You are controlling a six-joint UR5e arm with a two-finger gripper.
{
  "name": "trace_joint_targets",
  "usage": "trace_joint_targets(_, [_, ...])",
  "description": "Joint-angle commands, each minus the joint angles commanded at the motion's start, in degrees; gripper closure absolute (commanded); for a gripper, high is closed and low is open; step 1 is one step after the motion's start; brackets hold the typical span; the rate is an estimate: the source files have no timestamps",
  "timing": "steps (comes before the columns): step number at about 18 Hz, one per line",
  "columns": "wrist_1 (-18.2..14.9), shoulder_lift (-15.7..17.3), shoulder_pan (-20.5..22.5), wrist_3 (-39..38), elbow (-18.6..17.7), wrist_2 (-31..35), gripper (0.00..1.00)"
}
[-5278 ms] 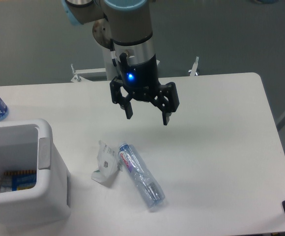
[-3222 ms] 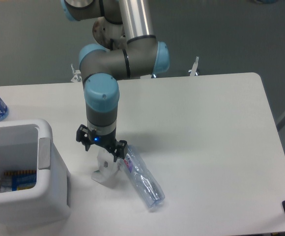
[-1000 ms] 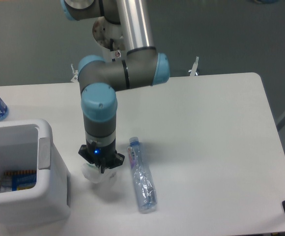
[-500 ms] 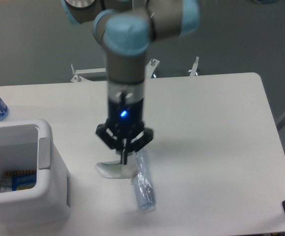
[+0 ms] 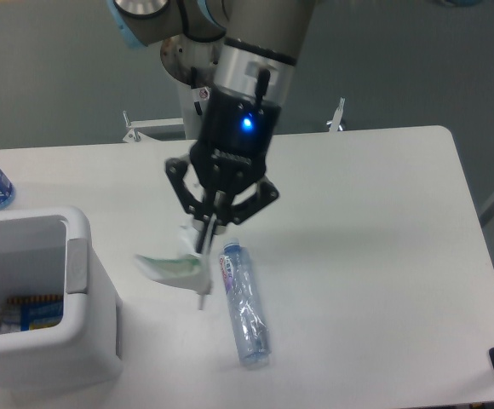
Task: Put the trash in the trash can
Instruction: 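Lift the paper and carry it over the white bin, then release the paper into the bin and move toward the bottle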
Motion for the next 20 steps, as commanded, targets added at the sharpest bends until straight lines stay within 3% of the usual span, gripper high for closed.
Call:
trace_joint_targets(5, [0.0,1.1,-4.1,-2.6,-0.1,0.0,0.96])
trace_joint_targets(12, [0.3,-2.5,-12.2,-2.6,0.0,0.0,0.95])
trace_joint_targets(15, [2.3,-3.8,-14.6,-2.3,0.0,0.2,0.72])
trace_joint_targets(18, [5.3,-4.6,-14.9,-1.8,0.0,0.2,0.20])
trace_joint_targets(19, [5.9,-4.7,-14.9,-1.8,0.1,0.2,0.08])
trace_joint_targets(20, [5.8,-4.7,-14.9,-1.8,0.4,0.2,0.03])
